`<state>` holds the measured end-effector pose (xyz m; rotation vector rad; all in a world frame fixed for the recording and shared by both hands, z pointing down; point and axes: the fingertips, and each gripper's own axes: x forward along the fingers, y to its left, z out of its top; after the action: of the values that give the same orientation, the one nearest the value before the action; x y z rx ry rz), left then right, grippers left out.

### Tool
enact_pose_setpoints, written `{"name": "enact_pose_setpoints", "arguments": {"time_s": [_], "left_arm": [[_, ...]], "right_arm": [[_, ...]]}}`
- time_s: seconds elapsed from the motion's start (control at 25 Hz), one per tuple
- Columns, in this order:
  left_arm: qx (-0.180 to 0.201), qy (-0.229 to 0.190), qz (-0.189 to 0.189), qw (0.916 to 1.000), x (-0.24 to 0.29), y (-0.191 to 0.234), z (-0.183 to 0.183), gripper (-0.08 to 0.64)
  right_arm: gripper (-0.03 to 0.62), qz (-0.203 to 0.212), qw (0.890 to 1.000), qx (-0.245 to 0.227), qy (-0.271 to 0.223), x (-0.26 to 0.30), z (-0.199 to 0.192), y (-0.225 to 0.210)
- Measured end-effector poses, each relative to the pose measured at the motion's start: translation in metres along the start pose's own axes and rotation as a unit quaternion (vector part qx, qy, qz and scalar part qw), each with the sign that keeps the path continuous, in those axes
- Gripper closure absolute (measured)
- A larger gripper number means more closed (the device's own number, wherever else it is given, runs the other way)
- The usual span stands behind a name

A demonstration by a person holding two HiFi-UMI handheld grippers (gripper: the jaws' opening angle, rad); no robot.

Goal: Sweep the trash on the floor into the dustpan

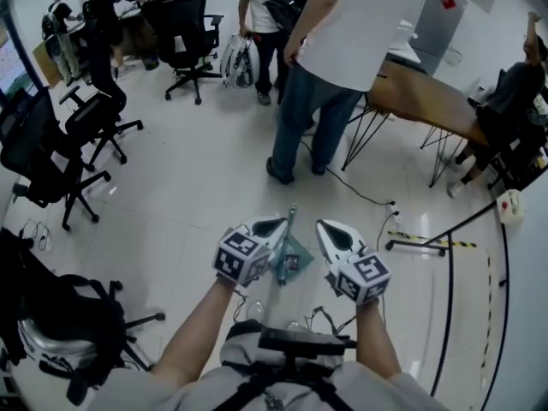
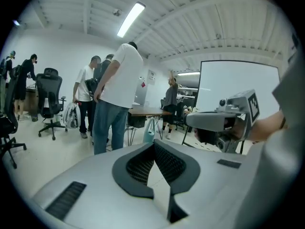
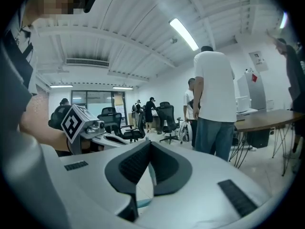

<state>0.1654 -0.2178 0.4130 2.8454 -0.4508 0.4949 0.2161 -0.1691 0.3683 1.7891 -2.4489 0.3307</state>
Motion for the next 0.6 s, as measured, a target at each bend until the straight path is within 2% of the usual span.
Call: {"name": "enact_pose_setpoints", "arguments": {"time_s": [0.16,0.32,0.6], "left_arm": [[0.005,-0.014,0.017,0.9997,-0.002,-0.017,0.018,0.560],[0.002,-0.024,0.032,0.9992,-0.003,-0.028,0.026,0.560],[-0.006,-0.042,0.038,0.9984,-0.008,-0.040,0.035,0.560]], "right_arm": [[0.592,0.024,0.999,-0.009,-0.019,-0.009,0.007,0.002],[0.592,0.030,0.999,-0.028,-0.032,-0.020,0.017,0.001],[0.592,0.027,0.999,-0.018,-0.031,-0.031,0.026,0.001]]}}
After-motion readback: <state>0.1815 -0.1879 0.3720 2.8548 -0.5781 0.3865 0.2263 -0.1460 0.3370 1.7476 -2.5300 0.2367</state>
